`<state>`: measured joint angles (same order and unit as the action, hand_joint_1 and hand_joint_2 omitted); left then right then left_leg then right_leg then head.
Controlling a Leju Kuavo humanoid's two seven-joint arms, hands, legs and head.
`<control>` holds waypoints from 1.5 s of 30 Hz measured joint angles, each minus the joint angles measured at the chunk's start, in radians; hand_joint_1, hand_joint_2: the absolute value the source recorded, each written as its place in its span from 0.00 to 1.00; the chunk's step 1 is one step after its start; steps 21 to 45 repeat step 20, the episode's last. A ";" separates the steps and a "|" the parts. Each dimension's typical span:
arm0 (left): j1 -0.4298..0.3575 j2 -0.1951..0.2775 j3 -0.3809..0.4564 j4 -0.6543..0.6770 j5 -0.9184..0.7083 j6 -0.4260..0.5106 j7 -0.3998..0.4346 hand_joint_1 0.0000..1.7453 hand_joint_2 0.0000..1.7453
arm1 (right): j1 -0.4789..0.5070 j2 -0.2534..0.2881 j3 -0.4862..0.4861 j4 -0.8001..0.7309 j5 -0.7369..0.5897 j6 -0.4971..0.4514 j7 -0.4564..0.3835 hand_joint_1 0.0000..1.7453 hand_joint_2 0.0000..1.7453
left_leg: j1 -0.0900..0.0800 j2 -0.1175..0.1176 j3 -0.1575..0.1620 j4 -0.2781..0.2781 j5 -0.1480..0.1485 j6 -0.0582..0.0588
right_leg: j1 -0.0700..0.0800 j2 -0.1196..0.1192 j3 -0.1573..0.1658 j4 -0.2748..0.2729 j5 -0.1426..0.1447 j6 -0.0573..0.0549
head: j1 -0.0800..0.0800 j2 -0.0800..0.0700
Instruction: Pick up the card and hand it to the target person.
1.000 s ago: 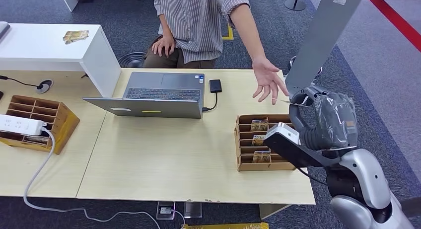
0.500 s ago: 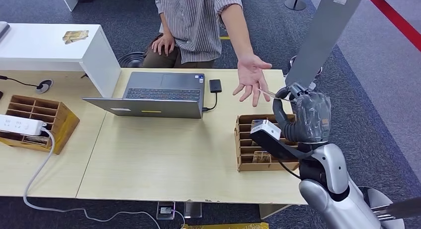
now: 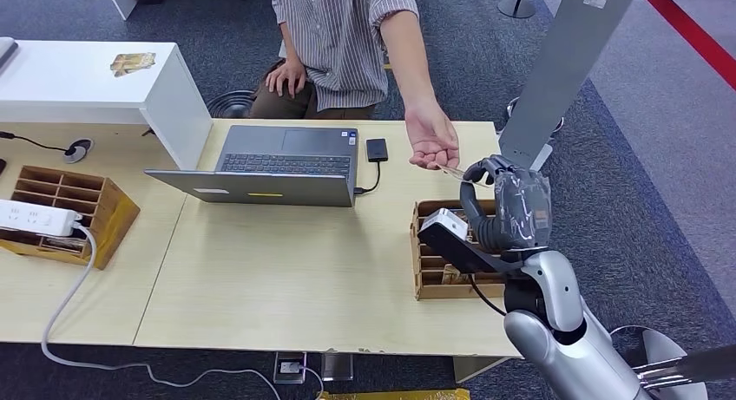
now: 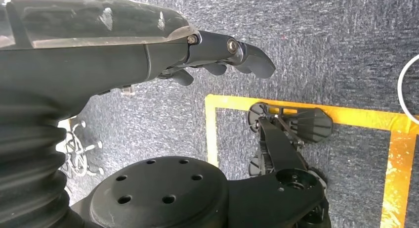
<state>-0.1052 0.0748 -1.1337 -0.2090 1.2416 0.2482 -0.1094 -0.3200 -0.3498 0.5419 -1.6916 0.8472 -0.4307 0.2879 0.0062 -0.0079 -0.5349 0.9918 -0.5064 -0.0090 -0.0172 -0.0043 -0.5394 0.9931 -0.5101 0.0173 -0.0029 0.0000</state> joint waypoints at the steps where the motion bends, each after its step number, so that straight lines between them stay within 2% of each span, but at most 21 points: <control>1: 0.000 0.000 0.000 0.000 0.001 -0.001 -0.002 0.00 1.00 | 0.000 0.001 0.001 0.003 0.000 0.000 0.001 0.81 1.00 | 0.000 0.000 0.000 0.000 0.000 0.000 | 0.000 0.000 0.000 0.000 0.000 0.000 | 0.000 0.000; 3: 0.000 0.000 0.000 0.000 0.004 -0.007 -0.009 0.00 1.00 | -0.001 0.002 0.003 0.008 -0.001 0.000 0.002 0.81 1.00 | 0.000 0.000 0.000 0.000 0.000 0.000 | 0.000 0.000 0.000 0.000 0.000 0.000 | 0.000 0.000; 7: 0.000 0.000 0.000 0.000 0.006 -0.018 -0.020 0.00 1.00 | -0.002 0.005 0.009 0.018 -0.009 -0.008 0.002 0.00 1.00 | 0.000 0.000 0.000 0.000 0.000 0.000 | 0.000 0.000 0.000 0.000 0.000 0.000 | 0.000 0.000; 11: 0.001 0.000 0.000 0.000 0.008 -0.018 -0.026 0.00 0.00 | -0.002 0.006 0.014 0.027 -0.016 -0.011 -0.003 0.00 1.00 | 0.000 0.000 0.000 0.000 0.000 0.000 | 0.000 0.000 0.000 0.000 0.000 0.000 | 0.000 0.000; 45: 0.001 -0.002 0.000 0.000 0.015 -0.008 -0.031 0.00 0.00 | 0.000 0.007 0.023 0.035 -0.029 -0.009 -0.006 0.00 1.00 | 0.000 0.000 0.000 0.000 0.000 0.000 | 0.000 0.000 0.000 0.000 0.000 0.000 | 0.000 0.000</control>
